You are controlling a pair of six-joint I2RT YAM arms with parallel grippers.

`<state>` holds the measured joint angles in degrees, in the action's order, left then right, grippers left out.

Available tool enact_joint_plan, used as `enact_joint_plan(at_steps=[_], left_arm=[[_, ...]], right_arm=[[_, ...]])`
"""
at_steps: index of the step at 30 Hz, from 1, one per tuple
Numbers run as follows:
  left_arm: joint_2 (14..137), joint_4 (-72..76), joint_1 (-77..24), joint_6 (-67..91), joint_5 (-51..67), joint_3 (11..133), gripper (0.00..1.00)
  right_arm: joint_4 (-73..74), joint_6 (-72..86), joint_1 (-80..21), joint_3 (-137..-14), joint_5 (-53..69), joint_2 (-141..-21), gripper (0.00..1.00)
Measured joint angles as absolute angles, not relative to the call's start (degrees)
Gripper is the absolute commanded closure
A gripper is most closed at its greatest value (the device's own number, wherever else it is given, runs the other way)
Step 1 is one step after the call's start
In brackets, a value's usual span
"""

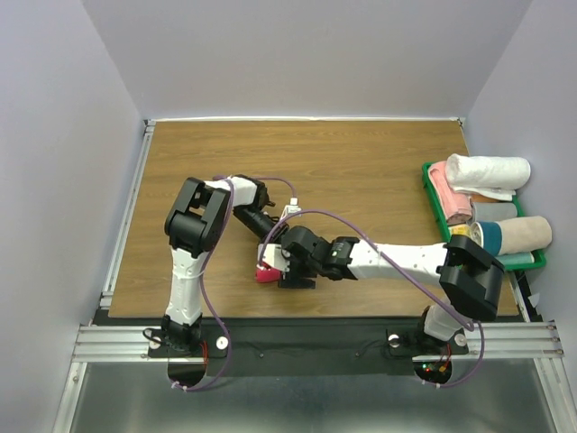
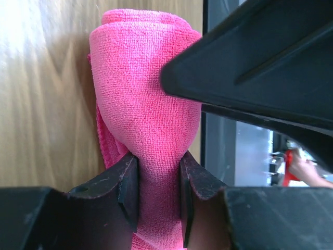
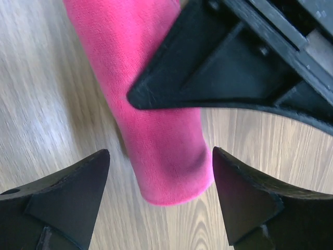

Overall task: Roll the towels
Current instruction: Roll the towel, then place the rolled towel into the container

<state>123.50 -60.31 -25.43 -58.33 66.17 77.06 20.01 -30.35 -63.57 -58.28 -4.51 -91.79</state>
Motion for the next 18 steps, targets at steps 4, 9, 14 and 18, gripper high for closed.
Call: enact_joint_plan(at_steps=[4,9,14,18], left_arm=[[124.84,-63.2,-25.39,-59.72,66.78,77.41,0.81],[126.63,-66.67,-25.28,-61.73,67.88,77.41,0.82],[128.42,-69.17,-24.51,-62.59,69.06,77.41,0.82],[128.86,-69.93,-24.21,-62.72,69.19,77.43,0.82]], right_arm=[[17.21,-30.94,-65.14,-56.86,-5.78,-92.16,0.16],[15.57,-31.07,-67.09,-56.16,-6.59,-92.33,0.16],[14.28,-31.05,-68.77,-56.05,-7.09,-92.33,0.19],[11.73,-31.11,-69.25,-54.17,-7.33,-92.47,0.22]])
